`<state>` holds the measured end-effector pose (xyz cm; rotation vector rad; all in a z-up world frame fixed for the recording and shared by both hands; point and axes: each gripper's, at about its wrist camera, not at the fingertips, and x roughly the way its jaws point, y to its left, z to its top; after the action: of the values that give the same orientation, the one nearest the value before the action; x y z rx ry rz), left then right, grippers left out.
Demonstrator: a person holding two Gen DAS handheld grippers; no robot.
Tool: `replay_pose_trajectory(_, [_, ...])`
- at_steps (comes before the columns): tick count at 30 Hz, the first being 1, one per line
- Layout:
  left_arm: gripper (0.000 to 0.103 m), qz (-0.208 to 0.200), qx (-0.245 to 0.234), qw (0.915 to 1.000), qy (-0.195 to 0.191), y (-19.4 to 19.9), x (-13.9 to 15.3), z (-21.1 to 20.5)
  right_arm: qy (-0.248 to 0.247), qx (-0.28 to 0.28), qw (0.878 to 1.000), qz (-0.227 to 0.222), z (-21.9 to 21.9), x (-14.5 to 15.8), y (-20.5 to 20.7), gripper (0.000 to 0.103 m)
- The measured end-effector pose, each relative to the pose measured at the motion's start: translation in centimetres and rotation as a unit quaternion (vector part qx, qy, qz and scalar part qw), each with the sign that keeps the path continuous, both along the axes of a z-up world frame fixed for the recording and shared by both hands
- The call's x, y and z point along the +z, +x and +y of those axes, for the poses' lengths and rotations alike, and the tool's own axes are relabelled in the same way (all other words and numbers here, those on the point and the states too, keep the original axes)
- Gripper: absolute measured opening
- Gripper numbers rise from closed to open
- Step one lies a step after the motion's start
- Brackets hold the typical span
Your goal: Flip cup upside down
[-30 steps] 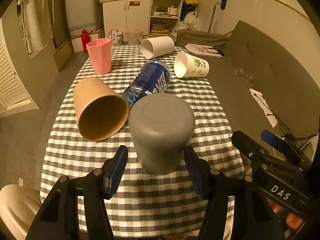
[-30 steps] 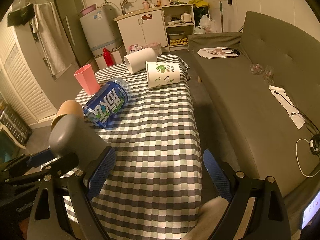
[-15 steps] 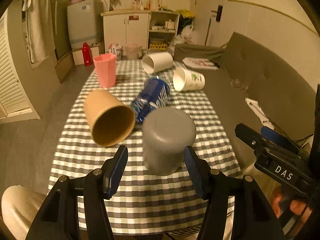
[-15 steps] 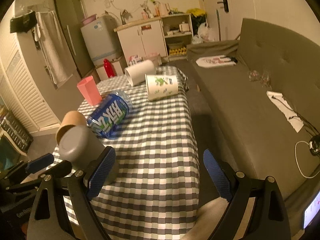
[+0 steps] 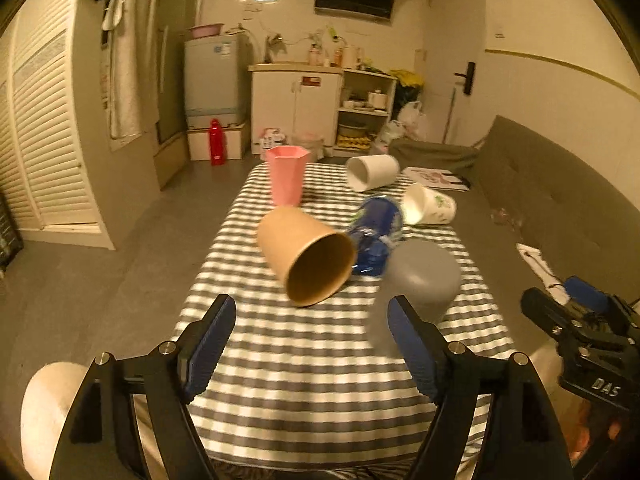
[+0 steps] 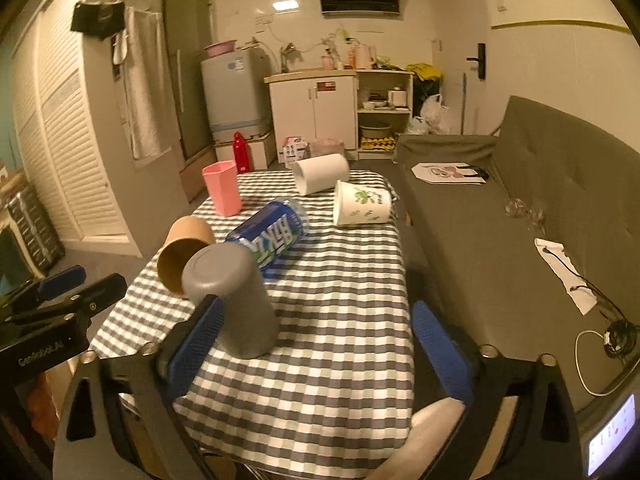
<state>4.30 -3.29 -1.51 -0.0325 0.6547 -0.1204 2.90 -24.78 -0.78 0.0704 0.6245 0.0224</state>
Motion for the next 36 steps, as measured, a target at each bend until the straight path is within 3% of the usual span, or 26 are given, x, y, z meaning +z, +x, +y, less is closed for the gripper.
replay_pose_trajectory(9, [0.093, -0.004, 0.026, 0.9997, 0.001, -0.2, -0.8, 1.5, -0.036, 0.016, 0.999, 0.017, 2.0, -1.3, 0.4, 0.103])
replay_pose_trajectory(36, [0.094, 0.001, 0.045, 0.999, 0.001, 0.0, -0.9, 1.7, -0.049, 0.015, 0.998, 0.024, 2.2, -1.6, 0.5, 0.103])
